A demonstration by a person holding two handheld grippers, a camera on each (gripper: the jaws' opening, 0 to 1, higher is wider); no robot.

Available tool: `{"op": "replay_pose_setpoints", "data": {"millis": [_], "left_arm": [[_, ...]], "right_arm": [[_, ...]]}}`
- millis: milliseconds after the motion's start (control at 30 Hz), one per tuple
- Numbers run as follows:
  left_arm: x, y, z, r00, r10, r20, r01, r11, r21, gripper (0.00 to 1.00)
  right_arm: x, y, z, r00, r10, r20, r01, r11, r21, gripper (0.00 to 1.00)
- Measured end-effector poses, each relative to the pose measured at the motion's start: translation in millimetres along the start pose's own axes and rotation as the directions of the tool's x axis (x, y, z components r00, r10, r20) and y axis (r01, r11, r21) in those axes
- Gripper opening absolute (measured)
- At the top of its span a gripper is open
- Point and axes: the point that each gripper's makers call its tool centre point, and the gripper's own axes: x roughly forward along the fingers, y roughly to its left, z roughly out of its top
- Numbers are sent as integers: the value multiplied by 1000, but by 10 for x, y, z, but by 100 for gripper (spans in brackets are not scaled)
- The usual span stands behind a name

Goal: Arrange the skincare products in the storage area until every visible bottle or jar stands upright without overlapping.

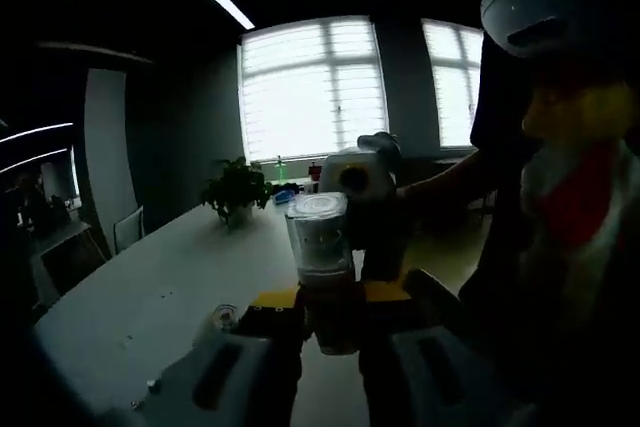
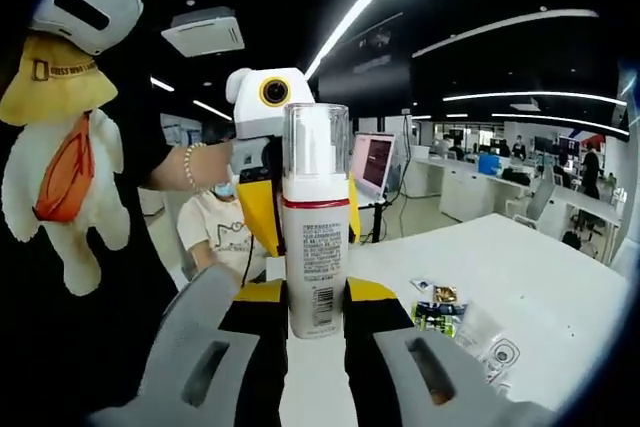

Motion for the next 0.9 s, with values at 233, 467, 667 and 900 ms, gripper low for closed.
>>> {"op": "replay_pose_setpoints", "data": {"millis": [233, 467, 667, 900], "left_arm": [[181, 87, -372, 996, -12, -93, 9, 1000, -25, 17], [284, 206, -648, 990, -17, -143, 11, 999, -39, 17], [374, 372, -940, 985, -19, -171, 7, 997, -71, 17], [575, 429, -1335, 971, -39, -235, 14, 994, -111, 17]], "right_arm": [[70, -169, -403, 998, -3, -70, 5, 999, 33, 20], [139, -277, -681, 993, 2, -120, 4, 999, 53, 20], [205, -442, -974, 983, -9, -182, 16, 999, 40, 20], [301, -569, -1422, 972, -18, -233, 33, 998, 61, 20]]}}
